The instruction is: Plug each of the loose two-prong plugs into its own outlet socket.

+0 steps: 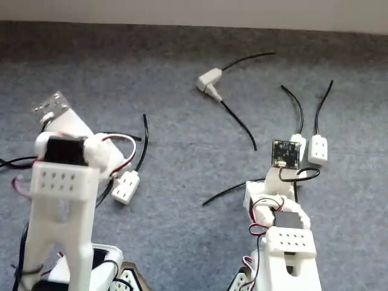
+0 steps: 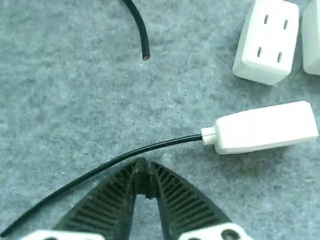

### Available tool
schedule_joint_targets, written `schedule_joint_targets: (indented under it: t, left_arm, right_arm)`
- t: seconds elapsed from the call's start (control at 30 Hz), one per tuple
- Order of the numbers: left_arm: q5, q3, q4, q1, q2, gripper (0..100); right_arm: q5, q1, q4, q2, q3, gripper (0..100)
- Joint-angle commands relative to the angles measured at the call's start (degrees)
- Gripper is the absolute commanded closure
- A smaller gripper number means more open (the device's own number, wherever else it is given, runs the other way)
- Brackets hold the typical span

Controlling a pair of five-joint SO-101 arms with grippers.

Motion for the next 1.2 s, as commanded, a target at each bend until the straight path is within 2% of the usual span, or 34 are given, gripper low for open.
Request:
schedule_joint_targets:
  t: [0.0,0.23,0.37,0.67,0.9,1.17]
  left_arm:
    - [0.18,-2.77,1.67,0.04,7.6,99]
    - [1.23,-0.48,1.58,0.04,16.31,99]
    - [10.81,0.75,1.23,0.04,18.07,99]
    - [19.52,1.8,-7.03,0.22,18.68,99]
    - [20.04,7.6,-16.35,0.04,18.51,99]
    - [20.31,8.84,-17.23,0.04,18.51,99]
  right_arm:
    - [-0.62,0.31,-1.27,-1.1,-0.13,99.2]
    - [-0.62,0.22,-1.27,-1.1,-0.13,99.2]
    - [-0.62,0.22,-1.27,-1.1,-0.13,99.2]
    - [-0.62,0.22,-1.27,-1.1,-0.13,99.2]
    - [-0.62,0.22,-1.27,-1.1,-0.13,99.2]
    - [-0.62,0.22,-1.27,-1.1,-0.13,99.2]
